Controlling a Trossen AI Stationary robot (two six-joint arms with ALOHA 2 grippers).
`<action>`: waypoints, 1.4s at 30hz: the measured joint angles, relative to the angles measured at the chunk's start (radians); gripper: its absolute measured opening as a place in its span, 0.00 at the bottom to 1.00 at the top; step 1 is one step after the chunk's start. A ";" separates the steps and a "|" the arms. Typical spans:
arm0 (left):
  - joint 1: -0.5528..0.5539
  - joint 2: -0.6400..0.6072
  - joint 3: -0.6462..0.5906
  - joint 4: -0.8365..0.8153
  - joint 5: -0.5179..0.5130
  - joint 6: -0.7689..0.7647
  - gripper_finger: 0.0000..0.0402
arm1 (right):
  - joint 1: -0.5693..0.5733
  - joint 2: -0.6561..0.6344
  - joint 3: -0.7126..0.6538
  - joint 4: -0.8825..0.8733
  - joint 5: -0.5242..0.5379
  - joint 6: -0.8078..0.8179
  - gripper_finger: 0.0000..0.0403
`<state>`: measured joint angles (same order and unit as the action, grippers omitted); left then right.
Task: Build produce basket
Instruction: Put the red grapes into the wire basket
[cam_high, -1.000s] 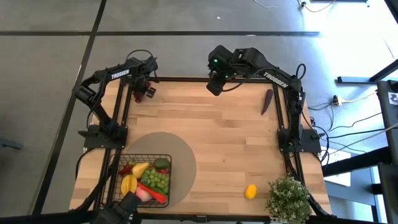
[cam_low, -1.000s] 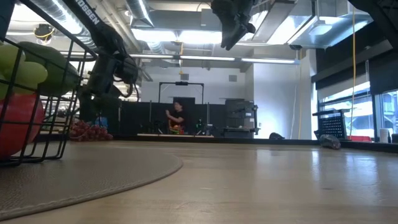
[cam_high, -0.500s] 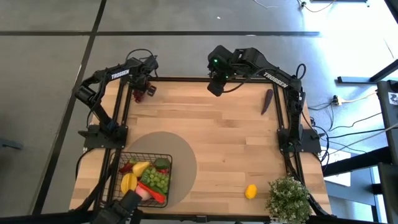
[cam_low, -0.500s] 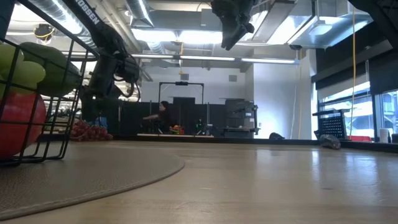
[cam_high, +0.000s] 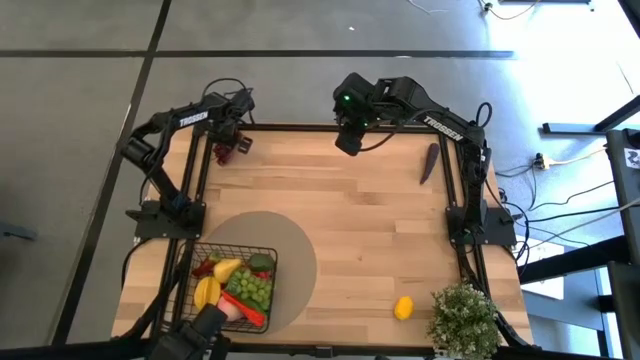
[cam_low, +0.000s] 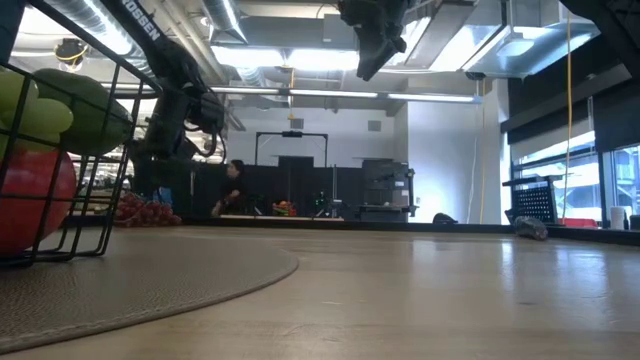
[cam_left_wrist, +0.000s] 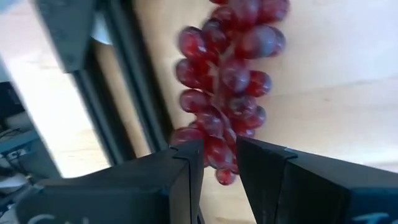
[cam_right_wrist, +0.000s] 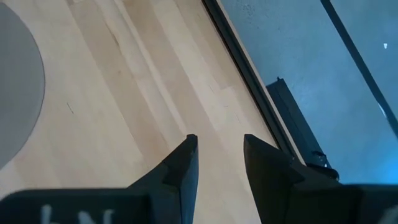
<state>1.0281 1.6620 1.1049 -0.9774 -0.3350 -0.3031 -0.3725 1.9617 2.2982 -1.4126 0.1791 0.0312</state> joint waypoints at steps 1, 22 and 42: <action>0.004 0.005 0.000 -0.004 0.021 0.015 0.21 | 0.000 0.000 0.000 0.000 0.000 -0.010 0.30; 0.003 0.067 0.000 -0.040 0.004 0.132 0.21 | 0.000 0.000 0.000 0.000 0.000 -0.088 0.30; 0.014 0.067 0.000 -0.039 0.054 0.161 0.21 | -0.030 0.000 0.000 0.002 0.000 -0.093 0.30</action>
<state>1.0416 1.7287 1.1046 -1.0160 -0.2809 -0.1424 -0.4027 1.9617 2.2982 -1.4105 0.1791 -0.0618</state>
